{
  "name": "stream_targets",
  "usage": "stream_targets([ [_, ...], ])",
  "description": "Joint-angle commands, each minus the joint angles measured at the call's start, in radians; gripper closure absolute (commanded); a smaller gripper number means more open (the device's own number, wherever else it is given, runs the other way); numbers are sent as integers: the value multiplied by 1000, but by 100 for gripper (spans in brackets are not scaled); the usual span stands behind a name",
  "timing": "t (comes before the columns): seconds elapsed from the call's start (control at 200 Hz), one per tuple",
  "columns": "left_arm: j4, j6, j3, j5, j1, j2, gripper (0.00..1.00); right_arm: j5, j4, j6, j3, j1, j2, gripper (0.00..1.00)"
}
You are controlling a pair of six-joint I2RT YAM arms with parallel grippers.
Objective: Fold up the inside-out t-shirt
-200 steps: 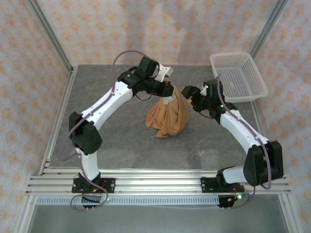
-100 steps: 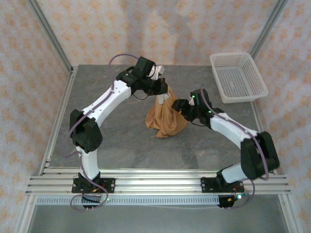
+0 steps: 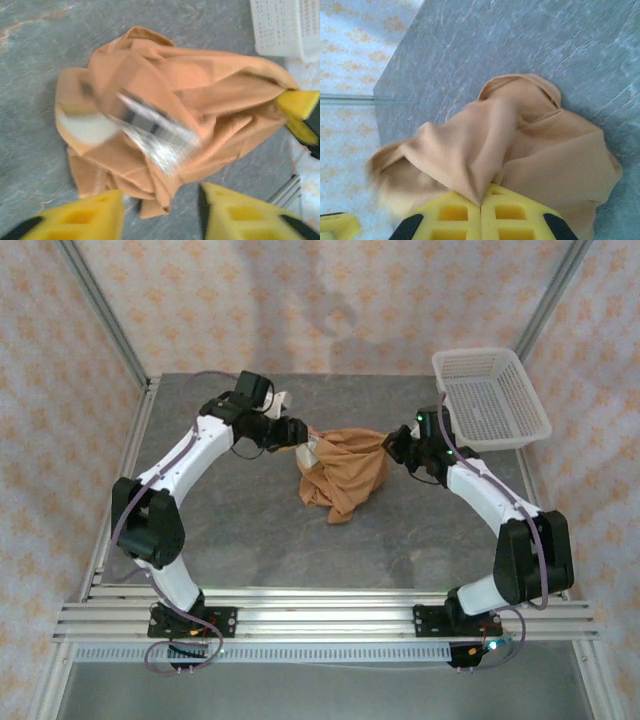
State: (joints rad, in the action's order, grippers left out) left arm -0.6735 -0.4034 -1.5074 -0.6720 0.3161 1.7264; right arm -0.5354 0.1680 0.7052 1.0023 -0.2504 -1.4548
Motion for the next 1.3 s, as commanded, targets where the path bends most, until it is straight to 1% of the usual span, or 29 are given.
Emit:
stream_targets([
  [0.0,119,-26,77,-28,101,-16,32,-32,29,-12,-15,-42,15,100],
  [0.09,160,-29,104,-21,161,18,18,-34,23,-16,-12,-62,11,100],
  [0.125,168,-27,107,-10,176,34,16,-38,23,-18,-11,-65,8,100],
  [0.245,172,-23,83,37,177,97,15,-49,19,-20,-17,-71,15,100],
  [0.395,203,-80,40,49,128,162,14,-58,17,-28,-49,-86,49,100],
  [0.48,253,-124,47,49,95,168,14,-67,16,-34,-89,-89,75,100],
  [0.5,272,-162,54,49,87,166,13,-70,15,-38,-101,-90,82,100],
  [0.575,351,-225,87,51,67,158,13,-70,8,-42,-152,-98,107,100],
  [0.711,462,-308,104,34,67,177,14,-89,-44,-22,-234,-107,130,100],
  [0.741,490,-327,105,23,70,216,15,-90,-55,-15,-245,-107,130,100],
  [0.796,519,-344,98,9,80,247,20,-85,-68,-5,-257,-107,132,100],
  [0.871,511,-340,77,1,93,286,38,-70,-67,-1,-258,-108,138,100],
  [0.906,502,-339,69,0,95,298,50,-63,-67,-1,-256,-108,141,100],
  [1.021,470,-333,46,5,90,302,82,-25,-48,-4,-253,-105,152,100],
  [1.051,452,-329,30,9,87,298,92,-21,-44,-4,-254,-104,154,100],
  [1.066,441,-326,20,12,85,296,99,-18,-44,-4,-253,-102,154,100],
  [1.141,393,-321,-43,23,83,277,100,23,-22,0,-268,-95,157,100],
  [1.191,364,-324,-106,30,81,260,100,72,-18,9,-296,-88,156,100],
  [1.296,376,-363,-241,18,83,223,100,136,-87,66,-408,-72,127,100],
])
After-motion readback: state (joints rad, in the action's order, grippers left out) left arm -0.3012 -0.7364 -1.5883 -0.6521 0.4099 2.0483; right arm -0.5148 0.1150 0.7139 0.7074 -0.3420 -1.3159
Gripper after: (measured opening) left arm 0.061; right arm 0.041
